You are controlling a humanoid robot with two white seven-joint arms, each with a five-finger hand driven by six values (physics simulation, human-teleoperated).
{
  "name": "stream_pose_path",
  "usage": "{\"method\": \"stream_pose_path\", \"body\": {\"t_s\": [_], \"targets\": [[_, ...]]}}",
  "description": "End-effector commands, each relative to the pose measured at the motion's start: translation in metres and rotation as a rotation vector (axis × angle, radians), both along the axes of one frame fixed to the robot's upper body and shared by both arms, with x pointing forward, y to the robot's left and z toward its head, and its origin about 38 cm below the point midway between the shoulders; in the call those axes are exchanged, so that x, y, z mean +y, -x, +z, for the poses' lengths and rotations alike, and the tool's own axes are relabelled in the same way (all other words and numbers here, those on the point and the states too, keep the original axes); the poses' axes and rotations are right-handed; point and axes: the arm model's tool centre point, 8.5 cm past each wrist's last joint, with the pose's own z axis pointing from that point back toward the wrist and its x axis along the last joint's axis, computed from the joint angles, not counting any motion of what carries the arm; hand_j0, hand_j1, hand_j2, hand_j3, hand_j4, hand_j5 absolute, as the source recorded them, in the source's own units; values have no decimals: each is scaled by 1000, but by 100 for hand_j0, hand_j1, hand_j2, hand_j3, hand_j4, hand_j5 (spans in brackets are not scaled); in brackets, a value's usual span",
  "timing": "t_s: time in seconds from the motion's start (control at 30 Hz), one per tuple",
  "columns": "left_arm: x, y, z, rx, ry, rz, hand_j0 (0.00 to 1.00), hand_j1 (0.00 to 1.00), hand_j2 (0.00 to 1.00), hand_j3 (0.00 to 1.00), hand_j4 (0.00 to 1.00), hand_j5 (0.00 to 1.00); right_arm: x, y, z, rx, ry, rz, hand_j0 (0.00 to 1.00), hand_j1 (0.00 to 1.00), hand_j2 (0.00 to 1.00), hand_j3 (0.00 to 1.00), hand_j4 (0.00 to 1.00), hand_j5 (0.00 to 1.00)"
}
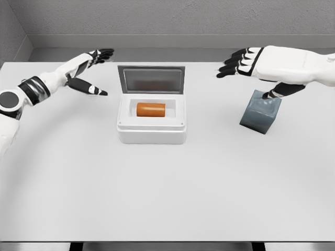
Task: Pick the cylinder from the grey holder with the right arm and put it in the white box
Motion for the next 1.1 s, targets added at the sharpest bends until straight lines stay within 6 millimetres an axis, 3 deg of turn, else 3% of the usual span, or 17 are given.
{"method": "stream_pose_path", "body": {"t_s": [0.0,0.3,0.8,1.07], "targets": [[0,3,-13,41,-27,-10,100,100,100,100,100,100,-11,3,5,0,18,-23,100,100,100,100,100,100],[2,4,-12,39,-29,-11,100,100,100,100,100,100,-32,10,2,37,35,-66,100,100,100,100,100,100],[-13,6,-9,21,-35,-55,100,100,100,100,100,100,-35,13,-11,74,37,-71,100,100,100,100,100,100],[-11,10,0,-5,-46,-73,100,100,100,100,100,100,-37,15,-11,88,22,-72,100,100,100,100,100,100]]}}
